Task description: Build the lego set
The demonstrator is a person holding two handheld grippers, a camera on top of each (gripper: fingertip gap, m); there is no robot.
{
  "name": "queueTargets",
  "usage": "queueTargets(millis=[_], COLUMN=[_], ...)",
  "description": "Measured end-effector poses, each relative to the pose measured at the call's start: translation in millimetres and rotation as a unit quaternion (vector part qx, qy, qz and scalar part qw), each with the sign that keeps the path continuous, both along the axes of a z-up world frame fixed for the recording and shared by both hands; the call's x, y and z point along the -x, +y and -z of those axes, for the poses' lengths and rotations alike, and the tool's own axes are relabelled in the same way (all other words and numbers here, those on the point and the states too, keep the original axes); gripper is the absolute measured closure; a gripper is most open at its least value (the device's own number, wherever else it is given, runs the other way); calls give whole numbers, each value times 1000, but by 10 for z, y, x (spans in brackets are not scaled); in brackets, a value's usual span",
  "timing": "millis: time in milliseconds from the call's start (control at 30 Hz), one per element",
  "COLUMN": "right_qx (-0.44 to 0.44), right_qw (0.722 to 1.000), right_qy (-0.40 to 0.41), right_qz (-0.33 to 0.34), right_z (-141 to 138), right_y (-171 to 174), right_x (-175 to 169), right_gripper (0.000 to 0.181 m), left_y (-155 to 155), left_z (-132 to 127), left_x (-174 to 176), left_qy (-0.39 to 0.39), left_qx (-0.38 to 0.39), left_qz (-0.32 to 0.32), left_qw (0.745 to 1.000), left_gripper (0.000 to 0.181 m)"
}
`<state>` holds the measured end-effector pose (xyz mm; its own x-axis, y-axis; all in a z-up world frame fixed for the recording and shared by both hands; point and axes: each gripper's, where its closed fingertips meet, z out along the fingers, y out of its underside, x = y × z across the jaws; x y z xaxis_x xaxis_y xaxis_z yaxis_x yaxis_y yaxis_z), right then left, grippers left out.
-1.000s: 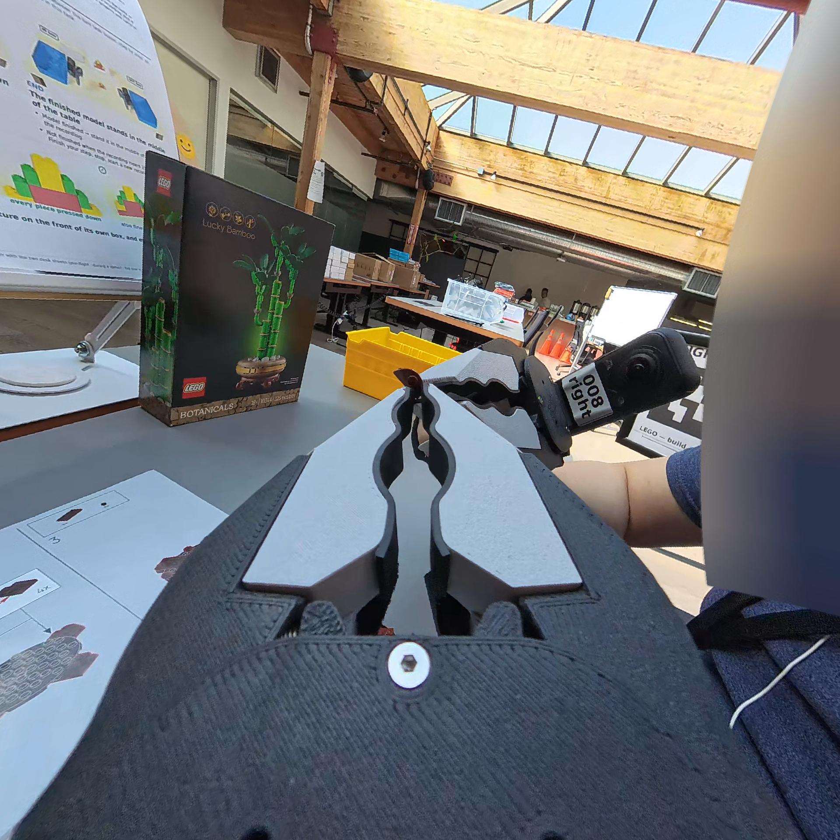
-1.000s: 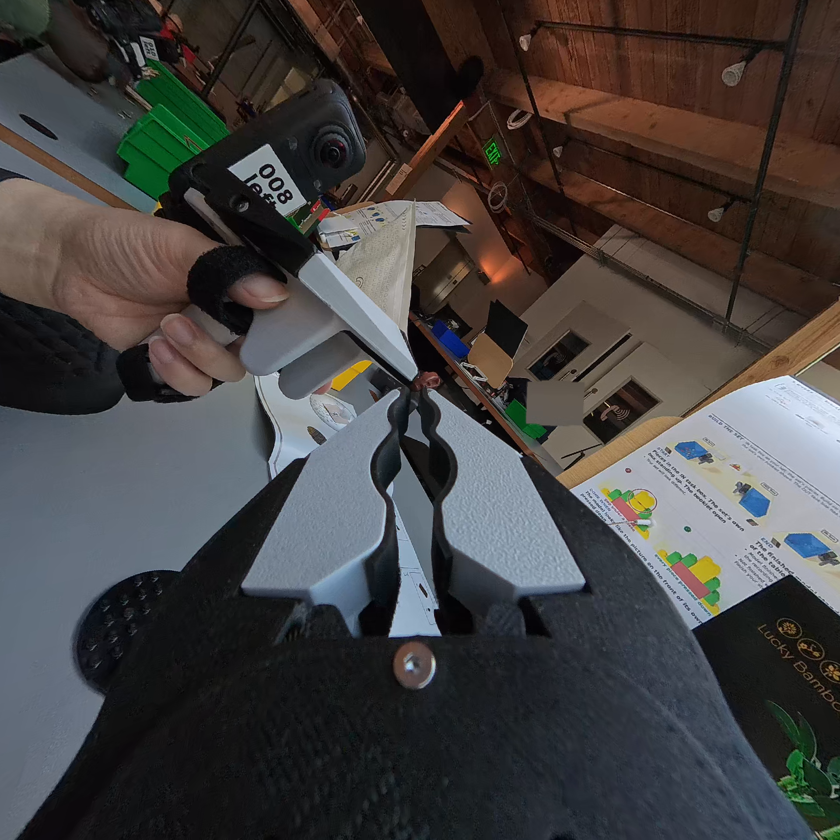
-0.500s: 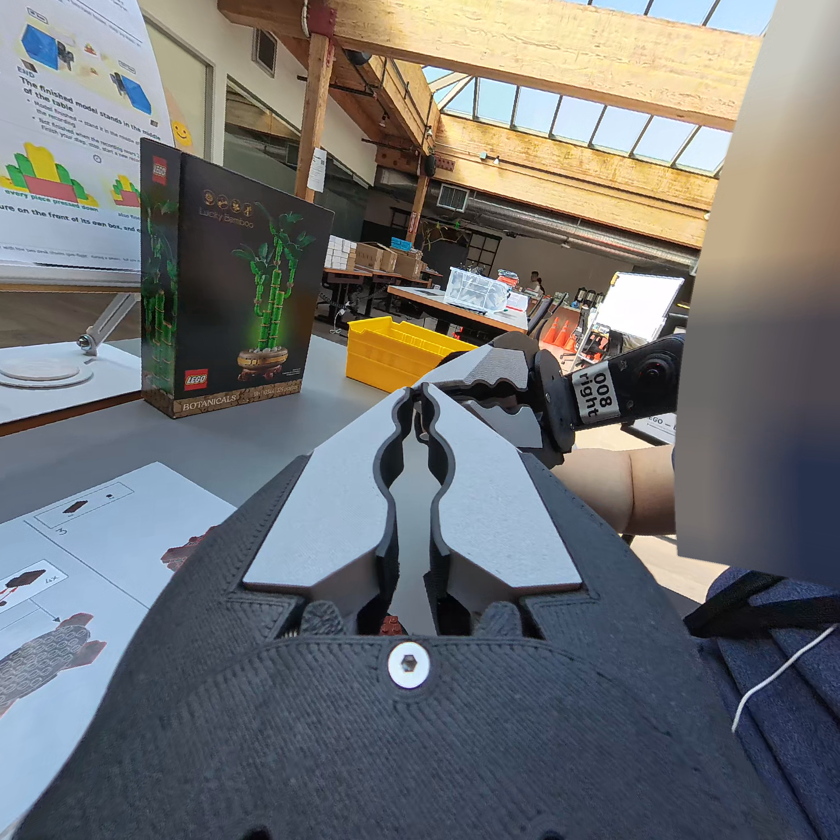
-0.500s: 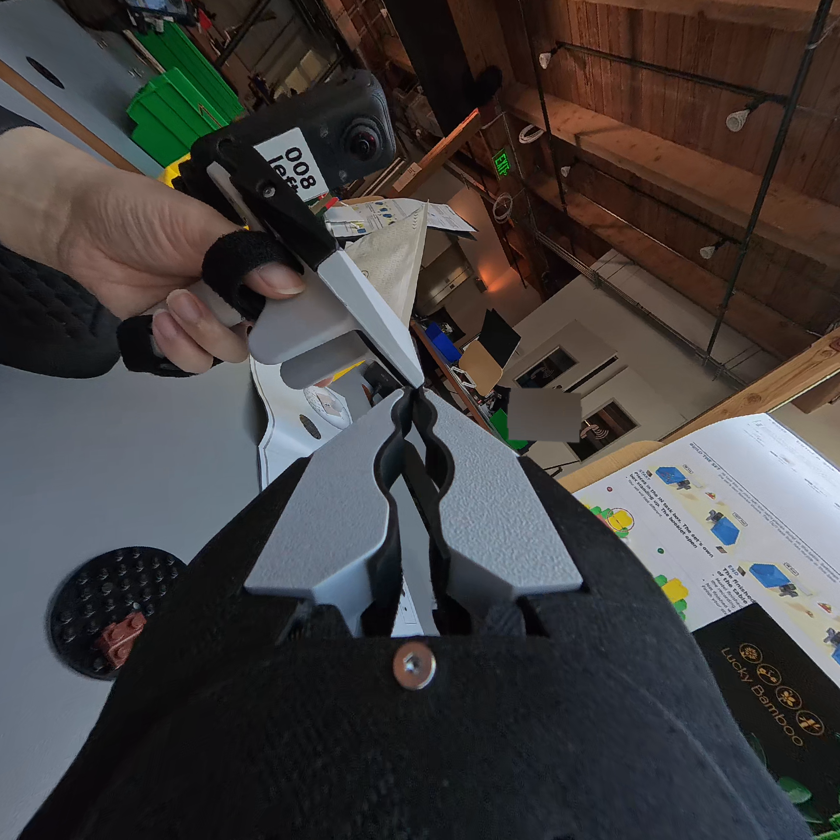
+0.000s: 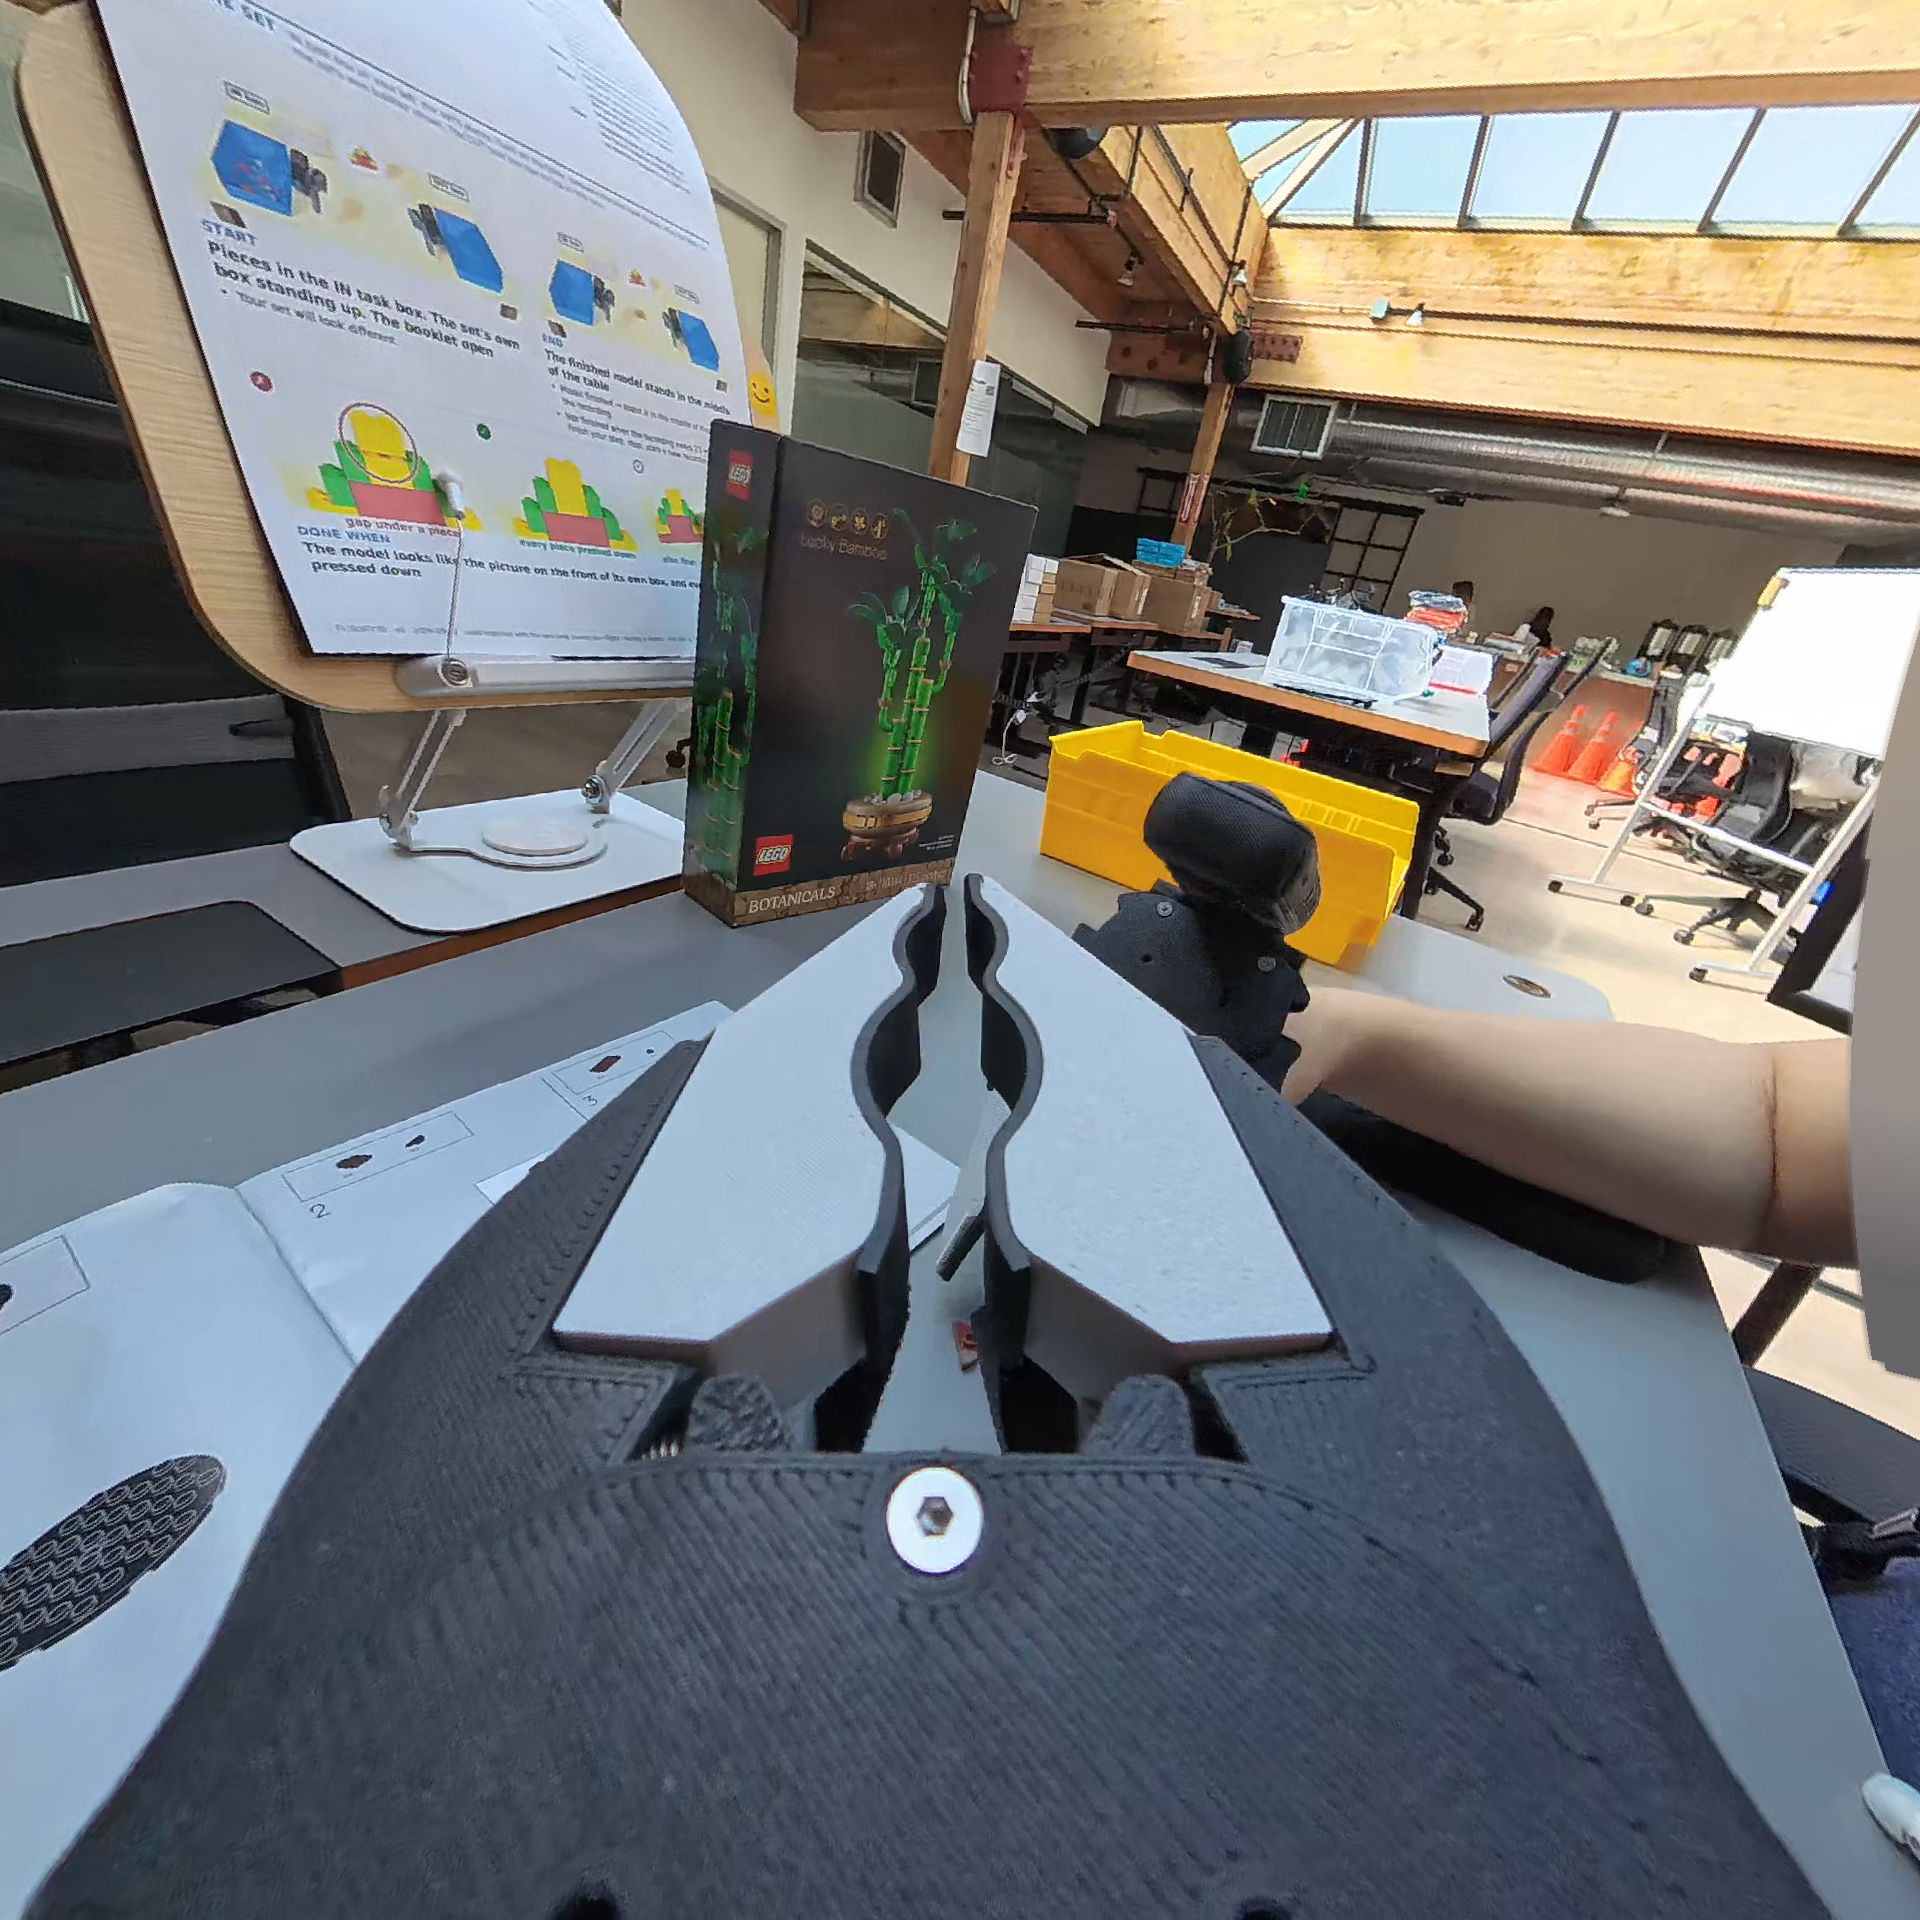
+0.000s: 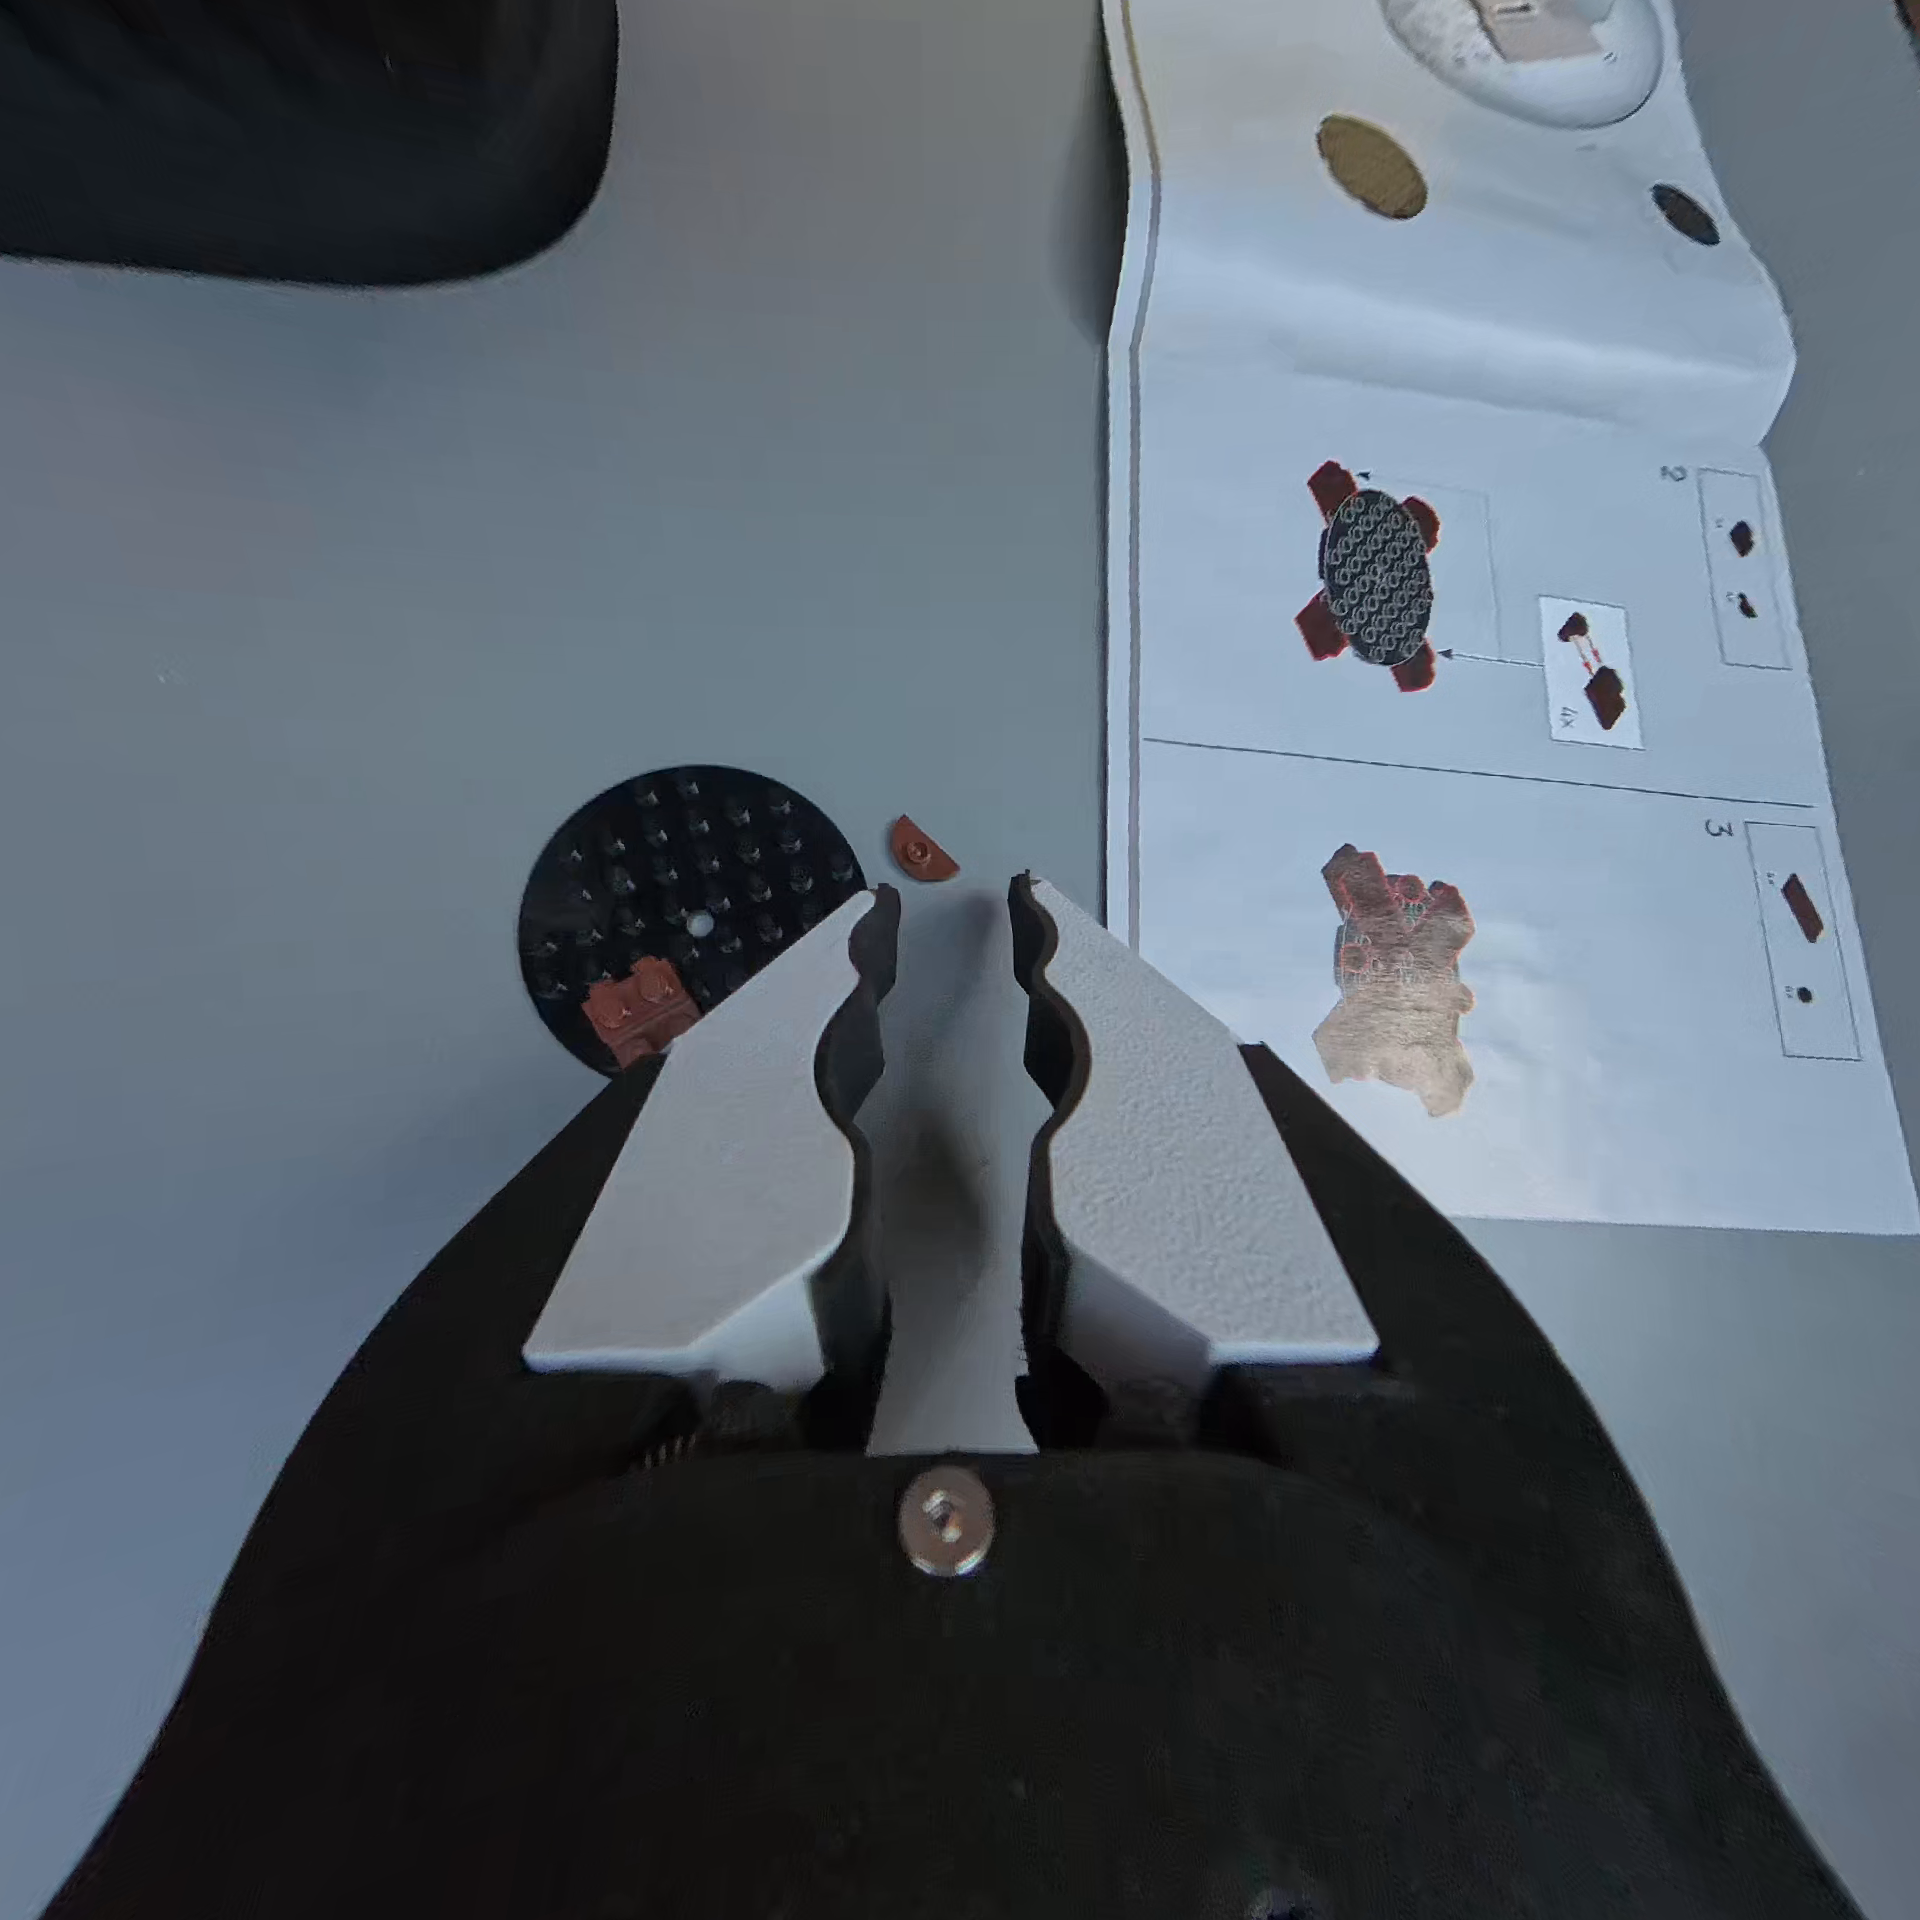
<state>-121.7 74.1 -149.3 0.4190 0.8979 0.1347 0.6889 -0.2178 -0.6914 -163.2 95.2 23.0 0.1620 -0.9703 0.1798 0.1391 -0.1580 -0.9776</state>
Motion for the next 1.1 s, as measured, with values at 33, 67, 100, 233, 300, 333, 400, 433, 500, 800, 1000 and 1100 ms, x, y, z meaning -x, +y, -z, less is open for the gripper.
queueTargets(millis=[33, 67, 100, 233, 300, 333, 400, 433, 500, 800, 1000, 1100], right_qx=[2, 8, 17, 56, 82, 90, 93, 86, 76, 75, 113, 125], right_qw=[1000, 1000, 999, 993, 991, 990, 990, 990, 992, 997, 993, 991], right_qy=[-10, 4, 14, 28, 30, 36, 36, 31, 30, 6, 38, 33], right_qz=[-8, -23, -43, -101, -103, -106, -103, -106, -95, 22, -4, -34], right_z=[39, 15, 0, 16, 55, 55, 45, 44, 44, 47, 37, 35], right_y=[15, 16, 2, -3, 21, 14, 13, 2, 3, -63, -101, -244], right_x=[-6, 33, 63, 95, 96, 108, 107, 96, 79, 4, -12, 38], right_gripper=[160, 159, 156, 153, 158, 171, 174, 174, 174, 157, 168, 168], left_y=[4, 7, 9, -27, -44, -51, -64, -70, -54, 13, 24, 22], left_z=[26, 53, 75, 99, 116, 137, 203, 247, 350, 516, 571, 654], left_x=[-5, -11, -16, -34, -47, -56, -85, -101, -123, -139, -112, -128], left_qy=[6, 13, 18, 22, 26, 31, 50, 62, 94, 140, 163, 188], left_qx=[-3, -7, -10, -11, -12, -14, -22, -29, -49, -67, -86, -100], left_qz=[1, 1, 2, 16, 21, 23, 26, 27, 18, -2, -4, -5], left_qw=[1000, 1000, 1000, 1000, 999, 999, 998, 997, 994, 988, 983, 977], left_gripper=[179, 179, 179, 180, 181, 181, 181, 180, 177, 175, 175, 175])
